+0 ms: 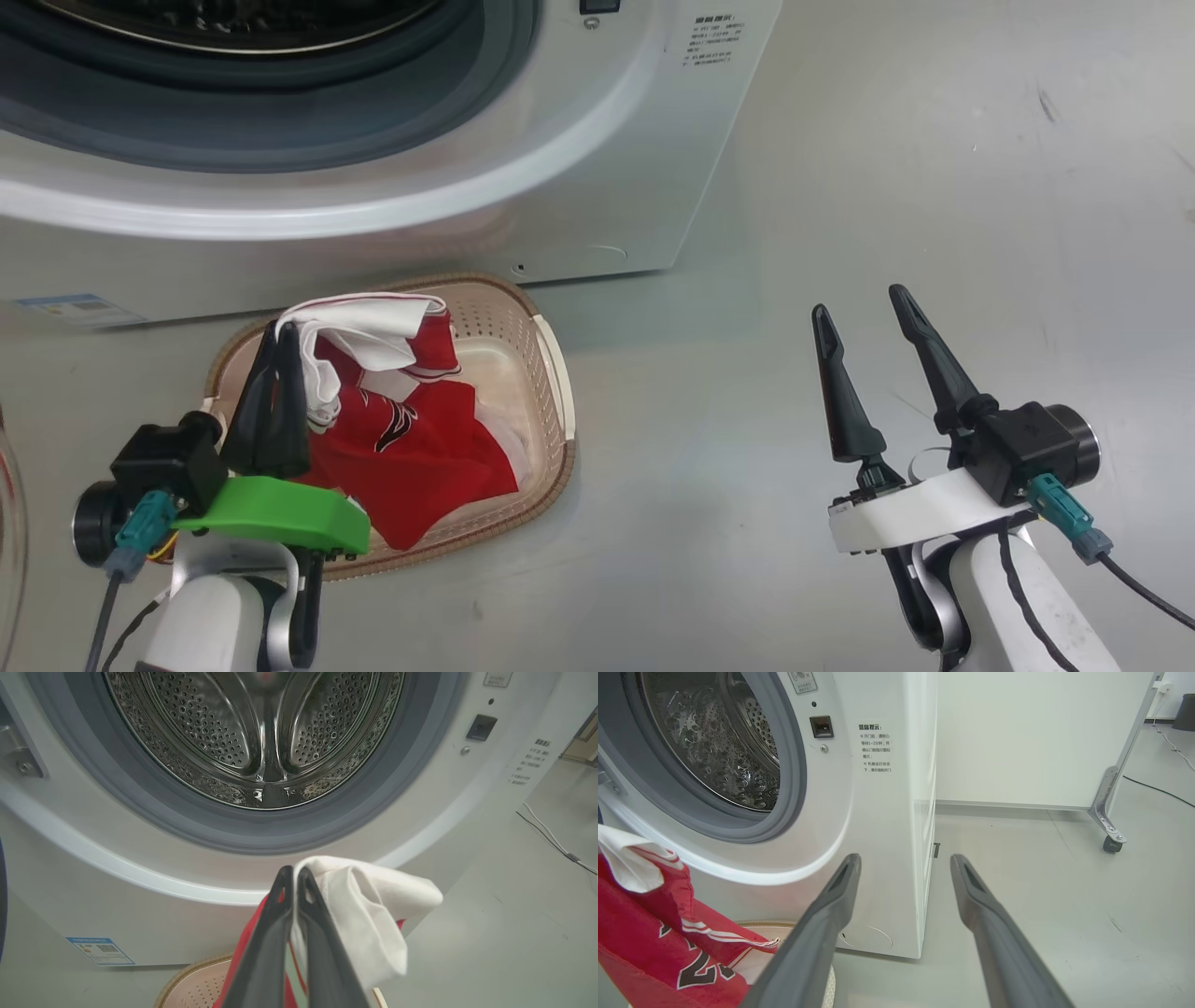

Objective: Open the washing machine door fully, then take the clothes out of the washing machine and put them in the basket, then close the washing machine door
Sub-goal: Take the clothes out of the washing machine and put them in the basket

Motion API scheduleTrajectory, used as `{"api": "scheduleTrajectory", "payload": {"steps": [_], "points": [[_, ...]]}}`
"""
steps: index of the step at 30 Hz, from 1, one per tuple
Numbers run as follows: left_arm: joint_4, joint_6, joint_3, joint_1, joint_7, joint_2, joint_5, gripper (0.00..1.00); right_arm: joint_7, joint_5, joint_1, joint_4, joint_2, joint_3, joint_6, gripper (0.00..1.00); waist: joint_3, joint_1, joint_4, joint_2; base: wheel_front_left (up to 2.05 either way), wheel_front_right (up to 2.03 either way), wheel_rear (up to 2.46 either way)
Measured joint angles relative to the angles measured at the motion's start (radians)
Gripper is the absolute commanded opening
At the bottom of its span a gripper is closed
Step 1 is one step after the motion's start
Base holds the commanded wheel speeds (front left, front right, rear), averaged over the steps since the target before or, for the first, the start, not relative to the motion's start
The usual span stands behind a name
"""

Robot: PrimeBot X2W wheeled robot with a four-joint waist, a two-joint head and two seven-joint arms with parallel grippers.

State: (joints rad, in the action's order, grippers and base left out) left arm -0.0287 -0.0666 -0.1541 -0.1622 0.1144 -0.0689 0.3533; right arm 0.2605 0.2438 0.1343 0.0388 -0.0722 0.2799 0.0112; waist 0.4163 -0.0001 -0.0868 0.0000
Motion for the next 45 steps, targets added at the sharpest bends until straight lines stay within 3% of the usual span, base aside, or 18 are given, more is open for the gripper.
{"api": "scheduleTrajectory", "payload": {"steps": [10, 24, 40, 41, 43, 44, 45], "points": [[-0.215, -0.001, 0.056, -0.125, -0.014, 0.004, 0.043, 0.0, 0.0, -0.002, 0.062, -0.028, 0.008, 0.013, 0.0, 1.0, 0.131, 0.0, -0.031, 0.0, 0.0, 0.0, 0.0], [-0.528, 0.002, 0.053, -0.315, -0.088, -0.01, 0.047, 0.0, 0.0, -0.001, 0.134, -0.044, 0.014, 0.021, 0.0, 1.0, 0.288, 0.0001, -0.085, 0.0, 0.0, 0.0, 0.0], [-0.773, 0.021, 0.051, -0.456, -0.098, 0.005, 0.06, 0.0, 0.0, 0.002, 0.168, -0.026, 0.016, 0.023, 0.0, 1.0, 0.33, 0.0, -0.097, 0.0, 0.0, 0.0, 0.0], [-0.784, 0.021, 0.052, -0.461, -0.094, 0.006, 0.06, 0.13, 0.0, 0.002, 0.169, -0.021, 0.016, 0.023, 0.0, 1.0, 0.328, 0.0001, -0.097, 0.0, 0.0, 0.0, 0.0], [-0.809, 0.021, 0.052, -0.466, -0.092, 0.009, 0.06, 0.57, 0.0, 0.002, 0.169, -0.015, 0.016, 0.023, 0.0, 1.0, 0.323, 0.0, -0.096, 0.0, 0.0, 0.0, 0.0], [-0.82, 0.024, 0.052, -0.466, -0.087, 0.011, 0.06, 0.74, 0.0, 0.002, 0.169, -0.012, 0.016, 0.023, 0.0, 1.0, 0.319, 0.0, -0.096, 0.0, 0.0, 0.0, 0.0], [-0.831, 0.026, 0.052, -0.467, -0.085, 0.012, 0.061, 1.0, 0.0, 0.002, 0.169, -0.009, 0.016, 0.023, 0.0, 1.0, 0.316, 0.0, -0.096, 0.0, 0.0, 0.0, 0.0]]}}
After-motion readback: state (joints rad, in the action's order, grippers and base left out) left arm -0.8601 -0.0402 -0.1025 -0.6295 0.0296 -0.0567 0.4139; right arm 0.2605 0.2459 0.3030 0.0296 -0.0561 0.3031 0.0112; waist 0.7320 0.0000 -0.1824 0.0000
